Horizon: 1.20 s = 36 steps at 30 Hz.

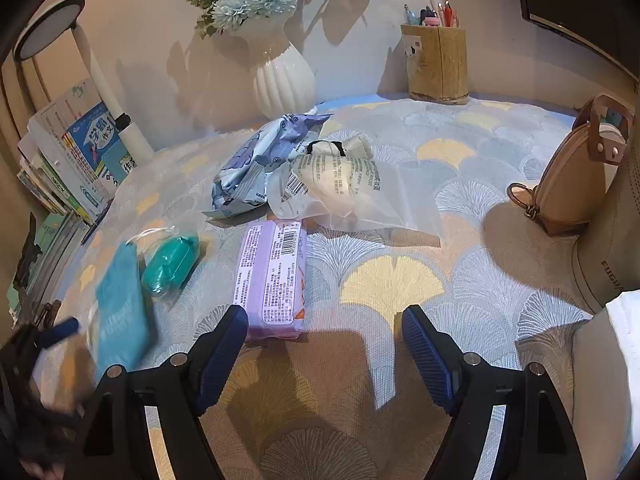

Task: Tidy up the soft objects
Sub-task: 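Grasp the teal drawstring bag with the left gripper while the right grasps the purple packet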

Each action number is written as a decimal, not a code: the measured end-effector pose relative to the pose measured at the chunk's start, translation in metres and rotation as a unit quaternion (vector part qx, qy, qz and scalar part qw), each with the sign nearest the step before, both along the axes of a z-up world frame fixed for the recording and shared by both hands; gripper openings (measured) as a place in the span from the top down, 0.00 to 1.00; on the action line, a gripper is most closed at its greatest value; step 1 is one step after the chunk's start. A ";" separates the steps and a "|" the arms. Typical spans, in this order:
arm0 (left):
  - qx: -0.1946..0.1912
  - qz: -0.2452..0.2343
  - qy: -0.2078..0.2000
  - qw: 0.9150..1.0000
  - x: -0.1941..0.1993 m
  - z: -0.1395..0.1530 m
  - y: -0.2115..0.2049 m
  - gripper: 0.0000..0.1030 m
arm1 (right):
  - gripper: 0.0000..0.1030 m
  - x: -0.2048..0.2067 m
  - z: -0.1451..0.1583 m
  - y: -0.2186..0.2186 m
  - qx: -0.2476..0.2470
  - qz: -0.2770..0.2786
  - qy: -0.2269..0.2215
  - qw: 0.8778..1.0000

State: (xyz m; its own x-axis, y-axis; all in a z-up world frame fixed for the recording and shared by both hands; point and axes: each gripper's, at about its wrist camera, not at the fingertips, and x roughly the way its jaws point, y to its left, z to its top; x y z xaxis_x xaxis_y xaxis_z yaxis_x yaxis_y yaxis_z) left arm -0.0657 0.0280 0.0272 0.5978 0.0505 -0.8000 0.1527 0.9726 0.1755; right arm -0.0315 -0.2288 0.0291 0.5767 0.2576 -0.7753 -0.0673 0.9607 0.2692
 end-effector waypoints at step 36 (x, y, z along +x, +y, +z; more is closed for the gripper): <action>-0.134 0.055 0.039 0.989 0.063 -0.013 0.015 0.08 | 0.36 0.027 -0.002 0.059 -0.071 0.017 0.010 0.997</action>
